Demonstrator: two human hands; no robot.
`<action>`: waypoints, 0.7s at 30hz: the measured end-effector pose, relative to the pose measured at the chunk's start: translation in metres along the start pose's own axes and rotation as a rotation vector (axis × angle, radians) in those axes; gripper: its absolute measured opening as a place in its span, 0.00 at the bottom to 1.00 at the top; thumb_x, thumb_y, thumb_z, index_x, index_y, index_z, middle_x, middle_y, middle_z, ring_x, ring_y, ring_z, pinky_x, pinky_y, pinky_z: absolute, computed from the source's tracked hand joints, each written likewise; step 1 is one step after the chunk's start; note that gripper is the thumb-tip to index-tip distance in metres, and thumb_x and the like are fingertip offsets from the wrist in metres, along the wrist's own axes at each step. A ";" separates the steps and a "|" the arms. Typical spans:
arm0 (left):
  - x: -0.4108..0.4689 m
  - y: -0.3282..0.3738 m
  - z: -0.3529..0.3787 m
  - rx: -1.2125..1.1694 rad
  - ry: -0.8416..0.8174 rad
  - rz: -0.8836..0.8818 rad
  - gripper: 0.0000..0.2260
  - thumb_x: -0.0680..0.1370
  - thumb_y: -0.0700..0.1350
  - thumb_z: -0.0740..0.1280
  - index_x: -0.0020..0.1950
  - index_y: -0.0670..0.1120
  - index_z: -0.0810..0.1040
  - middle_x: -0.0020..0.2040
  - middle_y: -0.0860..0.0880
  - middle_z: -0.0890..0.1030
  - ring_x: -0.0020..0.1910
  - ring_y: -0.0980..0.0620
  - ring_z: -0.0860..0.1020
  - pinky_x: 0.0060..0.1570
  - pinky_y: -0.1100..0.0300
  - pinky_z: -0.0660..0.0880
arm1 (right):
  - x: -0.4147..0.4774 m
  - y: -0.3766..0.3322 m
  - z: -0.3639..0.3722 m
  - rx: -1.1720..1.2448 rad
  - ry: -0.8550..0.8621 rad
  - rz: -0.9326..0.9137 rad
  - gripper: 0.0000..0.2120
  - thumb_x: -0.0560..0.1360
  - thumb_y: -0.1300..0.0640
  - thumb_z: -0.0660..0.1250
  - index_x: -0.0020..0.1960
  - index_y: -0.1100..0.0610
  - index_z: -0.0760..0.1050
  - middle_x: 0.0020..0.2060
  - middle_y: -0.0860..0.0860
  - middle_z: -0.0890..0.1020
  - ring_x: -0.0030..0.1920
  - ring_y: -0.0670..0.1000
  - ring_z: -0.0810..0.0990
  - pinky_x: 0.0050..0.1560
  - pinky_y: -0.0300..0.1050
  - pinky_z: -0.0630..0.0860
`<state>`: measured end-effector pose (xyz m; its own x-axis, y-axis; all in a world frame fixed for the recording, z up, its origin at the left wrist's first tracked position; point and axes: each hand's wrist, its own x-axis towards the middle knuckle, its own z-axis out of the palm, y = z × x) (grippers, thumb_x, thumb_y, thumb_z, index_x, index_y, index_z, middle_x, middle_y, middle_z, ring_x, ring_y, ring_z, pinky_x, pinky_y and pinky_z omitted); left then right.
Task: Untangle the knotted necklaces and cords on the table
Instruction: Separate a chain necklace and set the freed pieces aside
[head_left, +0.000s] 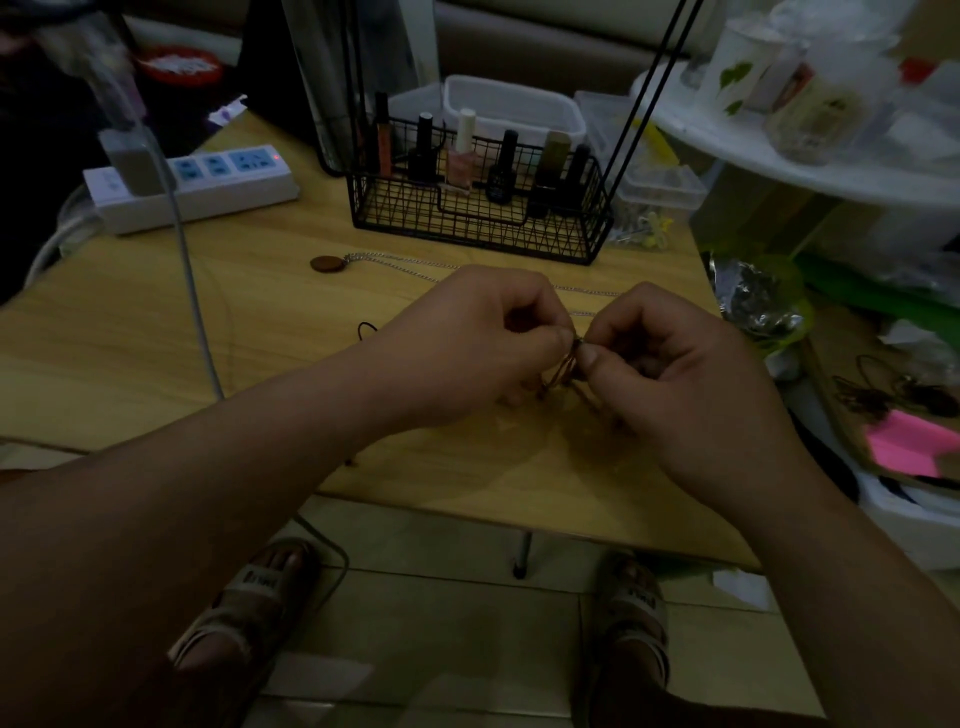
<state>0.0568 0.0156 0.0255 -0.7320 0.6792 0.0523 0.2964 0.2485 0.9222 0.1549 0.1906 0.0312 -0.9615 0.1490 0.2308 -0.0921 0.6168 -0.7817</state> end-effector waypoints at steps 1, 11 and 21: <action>0.000 0.000 0.000 -0.002 -0.001 0.001 0.02 0.81 0.43 0.70 0.49 0.46 0.83 0.40 0.49 0.84 0.42 0.48 0.85 0.43 0.48 0.86 | 0.000 0.001 -0.001 0.020 -0.003 0.016 0.06 0.77 0.59 0.72 0.44 0.50 0.78 0.36 0.52 0.82 0.35 0.56 0.80 0.33 0.56 0.77; -0.001 -0.005 0.007 0.163 0.042 0.018 0.02 0.78 0.44 0.73 0.45 0.49 0.82 0.39 0.52 0.84 0.39 0.56 0.83 0.41 0.56 0.84 | -0.003 0.002 0.004 -0.147 -0.063 0.063 0.05 0.77 0.55 0.73 0.44 0.48 0.78 0.38 0.46 0.83 0.37 0.46 0.81 0.35 0.42 0.78; 0.003 0.003 0.002 -0.227 0.033 -0.166 0.03 0.80 0.40 0.70 0.49 0.41 0.82 0.42 0.44 0.83 0.38 0.50 0.85 0.48 0.39 0.85 | 0.001 -0.004 0.001 0.264 0.035 0.208 0.03 0.80 0.61 0.69 0.48 0.58 0.77 0.38 0.51 0.86 0.39 0.53 0.86 0.39 0.63 0.80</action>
<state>0.0569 0.0196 0.0282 -0.7801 0.6181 -0.0974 0.0288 0.1910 0.9812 0.1540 0.1875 0.0343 -0.9578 0.2795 0.0667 0.0369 0.3497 -0.9362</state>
